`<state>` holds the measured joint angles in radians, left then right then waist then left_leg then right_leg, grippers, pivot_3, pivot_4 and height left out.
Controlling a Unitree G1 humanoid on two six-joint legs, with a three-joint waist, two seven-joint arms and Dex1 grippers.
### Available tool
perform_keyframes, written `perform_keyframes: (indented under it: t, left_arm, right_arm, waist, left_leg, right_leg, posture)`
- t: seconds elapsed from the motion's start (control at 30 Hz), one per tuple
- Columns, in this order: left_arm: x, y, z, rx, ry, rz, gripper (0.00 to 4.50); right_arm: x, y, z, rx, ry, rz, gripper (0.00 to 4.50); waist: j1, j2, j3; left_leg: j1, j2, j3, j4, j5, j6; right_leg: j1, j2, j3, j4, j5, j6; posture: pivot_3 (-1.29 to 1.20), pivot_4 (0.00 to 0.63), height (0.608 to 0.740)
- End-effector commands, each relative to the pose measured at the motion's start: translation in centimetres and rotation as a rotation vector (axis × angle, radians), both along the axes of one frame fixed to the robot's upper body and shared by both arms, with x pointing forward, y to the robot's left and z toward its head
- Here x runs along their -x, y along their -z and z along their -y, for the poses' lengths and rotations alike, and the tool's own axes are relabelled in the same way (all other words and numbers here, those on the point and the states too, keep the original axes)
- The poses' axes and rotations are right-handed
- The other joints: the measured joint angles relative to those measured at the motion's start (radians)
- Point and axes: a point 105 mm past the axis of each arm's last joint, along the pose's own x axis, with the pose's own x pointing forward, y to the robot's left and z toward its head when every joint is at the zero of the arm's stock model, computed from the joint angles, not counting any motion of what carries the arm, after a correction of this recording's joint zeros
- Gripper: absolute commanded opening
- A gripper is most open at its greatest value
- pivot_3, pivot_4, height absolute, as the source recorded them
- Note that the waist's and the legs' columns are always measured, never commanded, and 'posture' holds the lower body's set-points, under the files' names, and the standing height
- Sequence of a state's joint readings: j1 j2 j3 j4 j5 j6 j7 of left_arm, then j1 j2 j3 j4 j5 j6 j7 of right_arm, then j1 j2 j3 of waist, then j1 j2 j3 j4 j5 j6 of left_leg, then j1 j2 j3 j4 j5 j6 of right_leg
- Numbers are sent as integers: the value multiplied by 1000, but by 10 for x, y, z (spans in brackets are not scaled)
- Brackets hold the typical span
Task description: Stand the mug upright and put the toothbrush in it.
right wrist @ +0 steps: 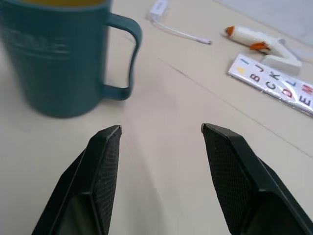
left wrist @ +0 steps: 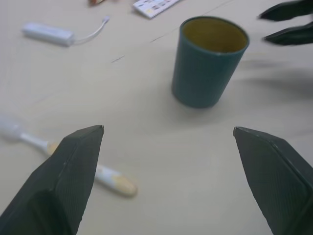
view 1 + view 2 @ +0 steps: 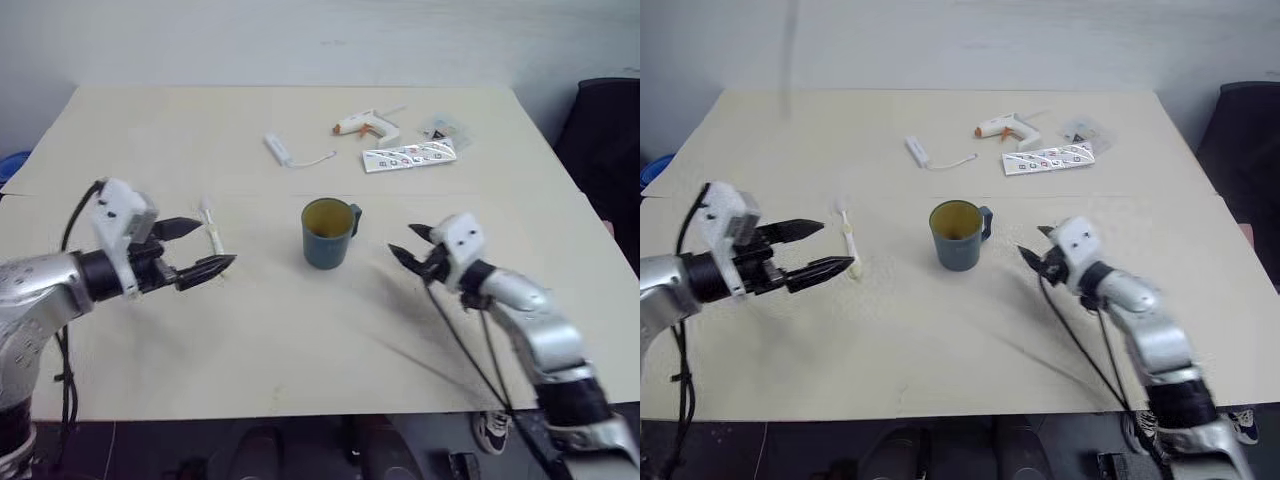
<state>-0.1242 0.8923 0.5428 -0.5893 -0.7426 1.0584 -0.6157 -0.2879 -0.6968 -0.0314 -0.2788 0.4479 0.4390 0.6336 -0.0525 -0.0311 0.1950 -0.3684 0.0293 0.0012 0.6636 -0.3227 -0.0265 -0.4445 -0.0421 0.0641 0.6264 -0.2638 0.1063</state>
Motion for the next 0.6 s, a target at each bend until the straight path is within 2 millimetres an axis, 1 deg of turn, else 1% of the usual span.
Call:
perform_keyframes:
  t: [0.03,0.1,0.13,0.17,0.2,0.23,0.27,0.33,0.37,0.4,0.43,0.47,0.5,0.53,0.57,0.6]
  left_arm:
    - [34,8,-40,-128,-150,-63,4500]
    - [64,22,-63,-198,-111,-152,4500]
    - [74,27,-81,-215,-144,-201,4500]
    - [78,31,-104,-241,-216,-229,4500]
    - [76,31,-121,-271,-280,-220,4500]
    - [72,29,-132,-281,-334,-211,4500]
    - [65,26,-133,-268,-347,-189,4500]
    - [45,16,-110,-154,-302,-138,4500]
    - [31,12,-95,-83,-284,-109,4500]
    - [17,12,-82,-21,-285,-105,4500]
    - [3,13,-73,22,-305,-111,4500]
    - [-11,15,-65,60,-334,-122,4500]
    - [-24,17,-57,97,-359,-141,4500]
    - [-36,19,-48,139,-380,-170,4500]
    - [-50,23,-35,179,-393,-211,4500]
    - [-63,28,-22,196,-407,-257,4500]
  right_arm:
    - [59,-36,-12,-35,-311,-84,2711]
    - [82,-40,-11,-5,-410,-152,2711]
    - [87,-42,-10,0,-423,-170,2711]
    - [90,-45,-8,-1,-423,-181,2711]
    - [90,-47,-7,-2,-418,-177,2711]
    - [89,-49,-6,-4,-410,-177,2711]
    - [88,-50,-5,1,-409,-173,2711]
    - [86,-53,-5,15,-417,-165,2711]
    - [85,-56,-7,11,-426,-158,2711]
    - [85,-59,-9,3,-438,-149,2711]
    - [84,-62,-13,-4,-450,-140,2711]
    - [84,-65,-16,-7,-462,-131,2711]
    - [83,-67,-19,-5,-476,-122,2711]
    - [83,-69,-23,1,-488,-113,2711]
    - [83,-72,-27,3,-502,-101,2711]
    - [82,-75,-31,0,-514,-88,2711]
  waist:
    - [-5,0,0]
    - [-5,-1,0]
    - [-4,-2,0]
    - [-1,-2,0]
    - [3,-2,0]
    - [9,-2,0]
    - [21,-2,0]
    - [31,0,1]
    - [37,2,0]
    - [38,3,0]
    - [40,3,1]
    - [42,4,1]
    - [41,3,0]
    - [41,3,0]
    - [40,2,-1]
    - [40,0,-2]
  left_leg:
    - [0,0,0,0,0,0]
    - [3,0,1,0,0,0]
    - [4,0,2,-1,0,0]
    - [6,0,5,-1,0,0]
    - [8,0,7,-1,0,0]
    - [12,0,7,-1,0,0]
    - [14,0,5,-1,0,0]
    - [17,0,1,0,0,0]
    - [17,1,-1,0,0,0]
    - [17,2,-2,0,0,-1]
    - [15,4,-2,-1,0,-1]
    - [15,6,-2,-1,0,-2]
    - [16,4,-1,-1,-1,-2]
    - [14,2,-2,-1,-1,-2]
    - [14,0,-3,-1,-4,-1]
    - [11,-2,-2,1,-5,0]
  right_leg:
    - [0,1,0,-1,0,0]
    - [0,2,0,-4,-2,-4]
    - [2,3,-1,-5,-3,-5]
    - [2,3,-2,-4,-4,-8]
    - [4,4,-4,-5,-11,-20]
    - [9,4,-4,-6,-15,-27]
    - [11,5,-5,-6,-15,-27]
    - [18,5,-6,-13,-13,-26]
    - [18,6,-7,-21,-11,-26]
    - [21,6,-9,-29,-7,-26]
    - [24,5,-9,-32,-5,-24]
    - [31,3,-9,-35,-3,-23]
    - [31,0,-8,-34,-1,-18]
    - [30,-1,-7,-32,6,-5]
    - [29,-2,-7,-30,10,3]
    - [26,-2,-7,-29,11,5]
  posture:
    - [0,150,740]
    - [0,150,740]
    - [0,150,740]
    - [0,150,740]
    - [0,150,740]
    - [0,150,740]
    - [0,150,740]
    - [0,150,740]
    - [0,150,740]
    - [0,150,740]
    - [0,150,740]
    - [0,150,740]
    - [0,150,740]
    - [0,150,740]
    - [0,150,740]
    - [0,150,740]
